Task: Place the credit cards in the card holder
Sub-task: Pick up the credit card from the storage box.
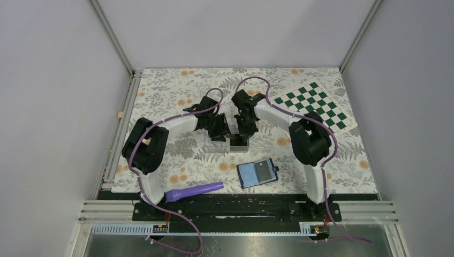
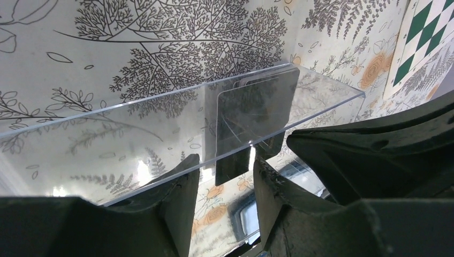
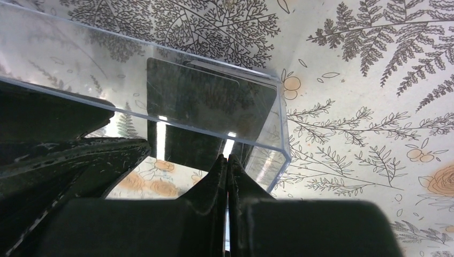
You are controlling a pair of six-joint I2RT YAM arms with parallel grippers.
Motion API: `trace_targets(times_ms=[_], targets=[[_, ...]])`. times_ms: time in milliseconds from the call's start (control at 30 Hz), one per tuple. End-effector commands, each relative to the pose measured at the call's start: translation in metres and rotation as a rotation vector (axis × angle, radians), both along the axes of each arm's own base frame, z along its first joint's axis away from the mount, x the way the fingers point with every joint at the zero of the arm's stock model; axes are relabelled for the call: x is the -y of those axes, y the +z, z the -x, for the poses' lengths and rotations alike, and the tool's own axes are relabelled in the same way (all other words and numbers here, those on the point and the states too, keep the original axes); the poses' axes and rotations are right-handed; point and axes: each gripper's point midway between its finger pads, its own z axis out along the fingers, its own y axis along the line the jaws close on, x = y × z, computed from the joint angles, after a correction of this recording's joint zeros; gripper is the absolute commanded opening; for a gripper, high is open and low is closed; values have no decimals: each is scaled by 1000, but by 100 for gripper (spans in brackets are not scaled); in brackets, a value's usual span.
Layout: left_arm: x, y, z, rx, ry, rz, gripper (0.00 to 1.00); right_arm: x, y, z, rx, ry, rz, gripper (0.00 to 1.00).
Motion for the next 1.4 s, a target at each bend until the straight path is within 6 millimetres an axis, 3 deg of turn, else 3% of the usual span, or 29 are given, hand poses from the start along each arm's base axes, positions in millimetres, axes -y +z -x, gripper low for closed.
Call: trace_targets(times_ms=[0,333,633,933,1367], targets=[[4,-4,-4,-13,11,20,41,2,-15,6,6,-30,81,0],[12,-14,1,-45,2,15,40,7,-40,16,6,-36,197,0],[29,-24,9,-97,-40,25,39,1,-48,28,-51,-36,160,0],[-1,-37,15,-84,-20,-171,41,-7,-51,39,-98,-59,104,0],[-15,-42,25,-14,23,-214,42,-7,-48,42,-105,-74,87,0]])
